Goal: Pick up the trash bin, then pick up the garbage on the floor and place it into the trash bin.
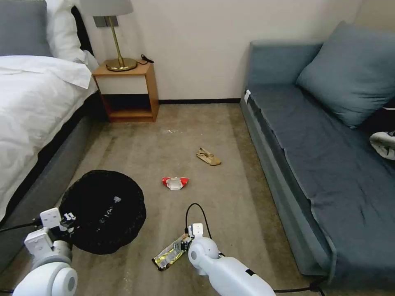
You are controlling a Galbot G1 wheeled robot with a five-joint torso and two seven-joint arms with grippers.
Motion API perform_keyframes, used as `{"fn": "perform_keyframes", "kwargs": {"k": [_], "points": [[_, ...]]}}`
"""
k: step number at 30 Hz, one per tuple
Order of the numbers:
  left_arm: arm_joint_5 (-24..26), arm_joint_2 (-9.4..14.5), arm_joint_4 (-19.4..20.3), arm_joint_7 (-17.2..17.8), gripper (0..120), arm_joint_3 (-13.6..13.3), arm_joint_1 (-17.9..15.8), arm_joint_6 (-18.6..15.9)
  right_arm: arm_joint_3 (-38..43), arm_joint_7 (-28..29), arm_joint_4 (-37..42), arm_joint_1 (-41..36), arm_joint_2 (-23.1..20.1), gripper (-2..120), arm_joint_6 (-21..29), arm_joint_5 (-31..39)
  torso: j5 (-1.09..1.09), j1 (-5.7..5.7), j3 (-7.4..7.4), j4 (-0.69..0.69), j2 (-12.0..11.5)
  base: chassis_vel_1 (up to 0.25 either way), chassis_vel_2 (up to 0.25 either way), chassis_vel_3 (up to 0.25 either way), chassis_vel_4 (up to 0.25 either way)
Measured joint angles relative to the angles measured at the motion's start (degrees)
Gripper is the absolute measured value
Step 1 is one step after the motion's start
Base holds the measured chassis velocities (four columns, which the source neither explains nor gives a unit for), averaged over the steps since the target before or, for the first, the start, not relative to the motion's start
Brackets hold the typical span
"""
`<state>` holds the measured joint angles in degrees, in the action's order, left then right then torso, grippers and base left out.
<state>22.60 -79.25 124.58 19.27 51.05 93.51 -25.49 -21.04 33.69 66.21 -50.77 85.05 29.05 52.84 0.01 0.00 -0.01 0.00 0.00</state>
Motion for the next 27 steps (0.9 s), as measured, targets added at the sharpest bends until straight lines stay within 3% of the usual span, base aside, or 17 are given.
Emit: {"fn": "perform_keyframes", "kwargs": {"k": [20,21,22,25,27], "points": [[0.06,0.08,-0.88,0.06,3,-0.08,-0.98,0.01,-1.39,-3.52,0.38,-0.51,-1.46,45,-2.06,-4.93,-0.05,0.00,0.01,-0.04,0.00,0.000,0.000,0.000,0.000],[0.06,0.11,-0.94,0.07,3,-0.09,-1.05,0.01,-1.51,-4.13,0.59,-0.59,-1.58,44,-2.30,-5.17,-0.04,0.00,0.01,-0.02,0.00,0.000,0.000,0.000,0.000],[0.07,0.14,-1.03,0.06,3,-0.10,-1.12,0.01,-2.03,-5.02,1.13,-0.83,-1.76,36,-2.71,-5.66,0.15,-0.01,0.03,0.07,-0.01,0.000,0.000,0.000,0.000],[0.06,0.14,-1.23,0.13,3,-0.13,-1.19,0.01,-2.10,-5.66,2.01,-0.97,-2.45,25,-3.42,-6.51,0.00,0.00,0.03,0.08,-0.02,0.000,0.000,0.000,0.000],[0.07,0.13,-1.27,0.12,3,-0.17,-1.18,0.00,-2.13,-5.82,2.45,-1.06,-2.64,23,-3.69,-6.76,0.01,0.00,0.04,0.06,-0.02,0.000,0.000,0.000,0.000]]}}
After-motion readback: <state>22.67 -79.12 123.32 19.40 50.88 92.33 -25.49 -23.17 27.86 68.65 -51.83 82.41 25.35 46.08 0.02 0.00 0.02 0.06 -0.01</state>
